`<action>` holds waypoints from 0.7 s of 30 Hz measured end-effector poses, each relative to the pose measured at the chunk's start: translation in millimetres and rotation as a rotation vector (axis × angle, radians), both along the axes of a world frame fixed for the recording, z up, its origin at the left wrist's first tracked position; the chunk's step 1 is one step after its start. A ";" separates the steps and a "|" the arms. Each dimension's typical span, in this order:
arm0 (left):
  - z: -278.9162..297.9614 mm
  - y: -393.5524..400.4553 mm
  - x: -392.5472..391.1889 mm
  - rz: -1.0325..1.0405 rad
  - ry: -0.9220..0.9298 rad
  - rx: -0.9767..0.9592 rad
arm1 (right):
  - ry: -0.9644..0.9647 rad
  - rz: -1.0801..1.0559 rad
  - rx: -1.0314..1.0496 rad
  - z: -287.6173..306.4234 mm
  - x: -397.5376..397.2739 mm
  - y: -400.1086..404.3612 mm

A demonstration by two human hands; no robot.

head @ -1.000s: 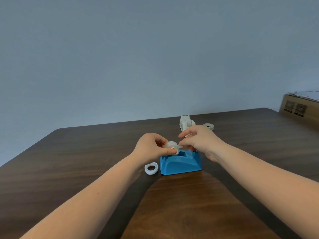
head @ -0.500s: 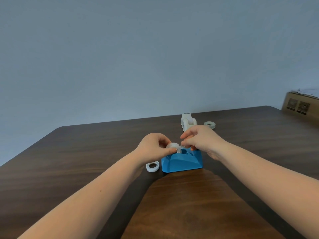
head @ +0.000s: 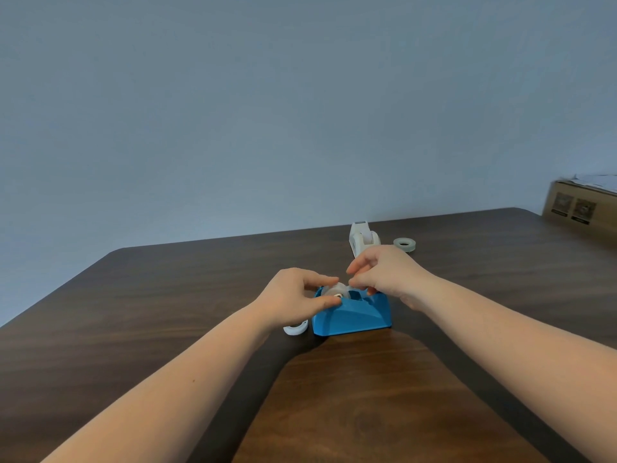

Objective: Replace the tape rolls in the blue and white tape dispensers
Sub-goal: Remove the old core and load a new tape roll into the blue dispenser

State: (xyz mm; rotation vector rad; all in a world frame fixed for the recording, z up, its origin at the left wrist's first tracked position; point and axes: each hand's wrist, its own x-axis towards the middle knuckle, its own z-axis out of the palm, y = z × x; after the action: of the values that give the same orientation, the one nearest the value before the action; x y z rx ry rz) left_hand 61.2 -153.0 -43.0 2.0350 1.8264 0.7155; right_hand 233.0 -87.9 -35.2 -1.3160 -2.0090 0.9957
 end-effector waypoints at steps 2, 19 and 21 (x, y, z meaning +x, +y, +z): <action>-0.4 -0.9 0.6 -0.005 0.022 0.006 | 0.003 -0.004 -0.002 0.5 0.2 0.0; -0.1 -1.4 0.5 0.035 -0.037 -0.043 | 0.154 -0.130 -0.063 6.6 17.6 2.3; 0.1 -1.2 0.0 0.040 -0.039 -0.044 | 0.182 -0.154 -0.076 9.1 25.7 4.3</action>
State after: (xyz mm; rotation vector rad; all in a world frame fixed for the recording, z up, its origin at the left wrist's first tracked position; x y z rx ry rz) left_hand 61.1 -154.2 -42.9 1.9483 1.8490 0.7146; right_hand 258.8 -83.6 -26.0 -1.3458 -1.7229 1.0869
